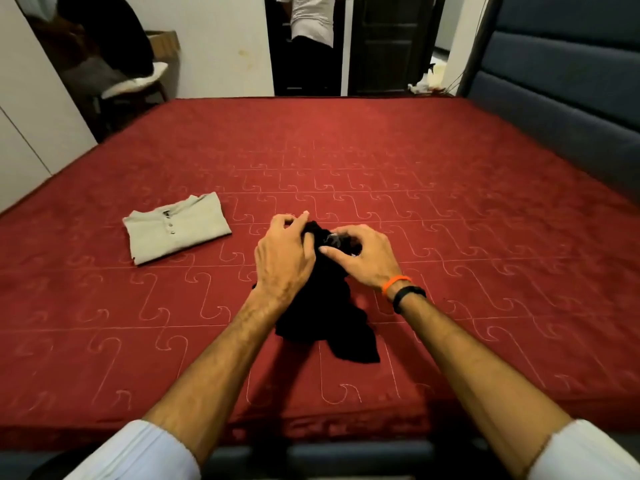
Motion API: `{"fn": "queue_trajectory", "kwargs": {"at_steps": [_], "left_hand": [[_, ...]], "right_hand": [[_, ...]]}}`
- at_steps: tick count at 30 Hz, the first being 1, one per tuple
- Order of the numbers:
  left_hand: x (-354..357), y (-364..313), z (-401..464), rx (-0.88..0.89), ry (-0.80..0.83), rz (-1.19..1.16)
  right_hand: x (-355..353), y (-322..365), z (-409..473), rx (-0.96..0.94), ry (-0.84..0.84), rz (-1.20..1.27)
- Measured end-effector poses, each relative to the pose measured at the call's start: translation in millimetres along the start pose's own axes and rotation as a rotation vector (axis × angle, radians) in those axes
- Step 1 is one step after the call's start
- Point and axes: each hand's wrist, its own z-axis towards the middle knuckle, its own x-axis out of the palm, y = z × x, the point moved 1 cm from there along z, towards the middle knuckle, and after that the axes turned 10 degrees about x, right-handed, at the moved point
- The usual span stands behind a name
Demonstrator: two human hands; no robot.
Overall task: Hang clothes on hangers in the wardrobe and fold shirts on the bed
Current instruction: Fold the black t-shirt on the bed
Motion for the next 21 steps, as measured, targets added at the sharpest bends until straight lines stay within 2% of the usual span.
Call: {"fn": "queue_trajectory", "kwargs": {"at_steps": [4,8,11,14,16,19,21], "left_hand": [[-12,13,5,0.007,-0.043,-0.004],[-15,26,6,-0.092,-0.054,-0.150],[-18,20,9,-0.159,-0.006,-0.299],[-17,13,14,-0.144,0.037,-0.307],[-15,16,12,-0.147,0.072,-0.288],[-13,33,5,-0.192,0.172,-0.167],[-15,42,1,-0.252,0.193,-0.108]], "right_hand": [[7,12,9,0.121,-0.051,0.065],[6,20,13,0.102,-0.017,0.042],[7,25,13,0.007,0.107,-0.102],[5,29,14,-0.011,0.222,0.003],[1,28,17,0.022,0.156,0.013],[-10,20,22,0.083,-0.091,0.077],[-18,13,25,0.078,-0.147,0.050]]}}
